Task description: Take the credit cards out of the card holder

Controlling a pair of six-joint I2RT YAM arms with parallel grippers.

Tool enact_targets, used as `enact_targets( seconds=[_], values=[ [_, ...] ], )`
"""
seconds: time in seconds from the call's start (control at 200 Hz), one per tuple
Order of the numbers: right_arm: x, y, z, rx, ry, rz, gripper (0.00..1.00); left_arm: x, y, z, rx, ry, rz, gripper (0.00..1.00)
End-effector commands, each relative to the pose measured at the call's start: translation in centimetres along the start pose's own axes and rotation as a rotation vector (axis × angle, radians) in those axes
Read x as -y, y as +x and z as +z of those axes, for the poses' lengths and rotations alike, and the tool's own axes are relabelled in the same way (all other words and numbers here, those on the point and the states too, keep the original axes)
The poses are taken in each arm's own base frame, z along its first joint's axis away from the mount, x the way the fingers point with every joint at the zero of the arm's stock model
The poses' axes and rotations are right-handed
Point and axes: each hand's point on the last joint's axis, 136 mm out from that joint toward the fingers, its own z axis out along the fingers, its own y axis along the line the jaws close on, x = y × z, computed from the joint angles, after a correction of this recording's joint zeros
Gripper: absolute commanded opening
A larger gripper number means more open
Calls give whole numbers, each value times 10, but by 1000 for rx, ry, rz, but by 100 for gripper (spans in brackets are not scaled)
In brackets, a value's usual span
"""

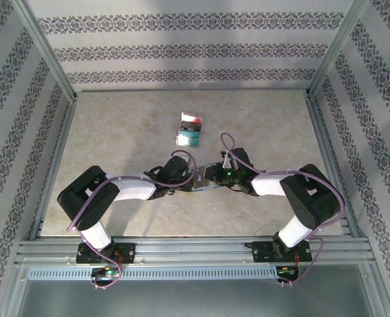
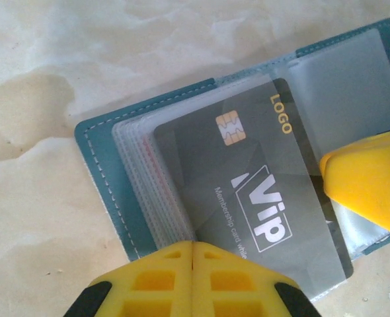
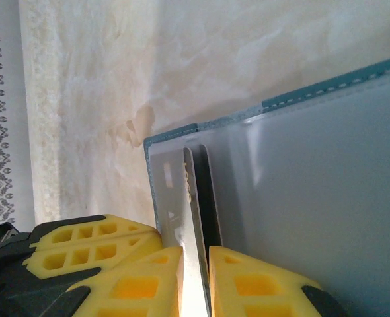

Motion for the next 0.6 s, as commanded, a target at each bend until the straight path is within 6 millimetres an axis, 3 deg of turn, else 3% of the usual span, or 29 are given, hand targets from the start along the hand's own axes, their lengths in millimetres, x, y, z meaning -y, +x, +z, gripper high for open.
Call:
enact_targets(
  seconds=[0.0, 0.505, 0.595],
  values=[
    [-7, 7, 2, -30, -62, 4, 19, -6, 13, -3, -34, -19, -6, 5],
    [2, 18, 0, -49, -47, 31, 24, -5, 14, -17, -32, -11, -17, 5],
    [-3, 21, 0, -56, -63, 18, 23, -5, 15, -18, -33, -8, -19, 5]
  ],
)
